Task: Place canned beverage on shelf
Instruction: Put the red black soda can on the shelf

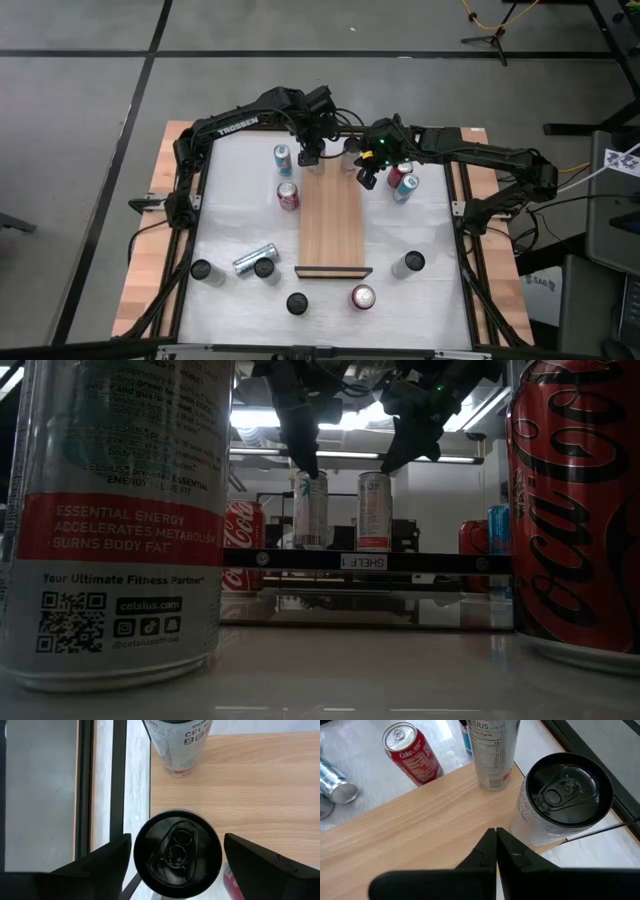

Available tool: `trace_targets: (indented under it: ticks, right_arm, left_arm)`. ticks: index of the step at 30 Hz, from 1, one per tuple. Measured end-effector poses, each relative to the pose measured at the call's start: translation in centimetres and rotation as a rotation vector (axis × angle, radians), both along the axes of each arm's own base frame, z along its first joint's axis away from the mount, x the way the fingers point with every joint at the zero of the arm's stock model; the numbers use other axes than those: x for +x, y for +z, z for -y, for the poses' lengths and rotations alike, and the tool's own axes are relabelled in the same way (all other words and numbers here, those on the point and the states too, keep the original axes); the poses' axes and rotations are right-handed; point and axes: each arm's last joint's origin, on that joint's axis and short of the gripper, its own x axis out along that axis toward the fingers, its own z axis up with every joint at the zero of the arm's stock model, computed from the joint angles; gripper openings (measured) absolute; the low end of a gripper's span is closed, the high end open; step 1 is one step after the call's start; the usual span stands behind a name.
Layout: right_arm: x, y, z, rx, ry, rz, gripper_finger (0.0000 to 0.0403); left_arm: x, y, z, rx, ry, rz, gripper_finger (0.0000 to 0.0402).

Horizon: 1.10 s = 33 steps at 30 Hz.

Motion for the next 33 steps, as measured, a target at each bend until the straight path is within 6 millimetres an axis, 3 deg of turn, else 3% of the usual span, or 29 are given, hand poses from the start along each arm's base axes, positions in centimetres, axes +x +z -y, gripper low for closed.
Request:
trace_targets:
  ticks: [12, 18, 24, 33]
  right_arm:
    - [0.0, 0.0, 0.0, 0.0, 0.0, 0.0, 0.0001]
    - [0.0, 0.0, 0.0, 0.002, 0.0, -0.005, 0.0001]
    - [-0.6, 0.5, -0.2, 0.011, 0.005, -0.016, 0.0001]
    - [-3.7, 5.7, -1.2, 0.031, 0.004, -0.081, 0.0001]
  left_arm:
    - [0.0, 0.3, 0.5, -0.016, 0.018, 0.01, 0.0313]
    - [-0.7, 1.9, 1.3, 0.004, 0.008, 0.048, 0.0313]
    - [-2.4, 4.5, 2.0, 0.04, 0.036, 0.103, 0.0313]
    - [-8.2, 10.6, 4.7, -0.006, 0.049, 0.256, 0.0313]
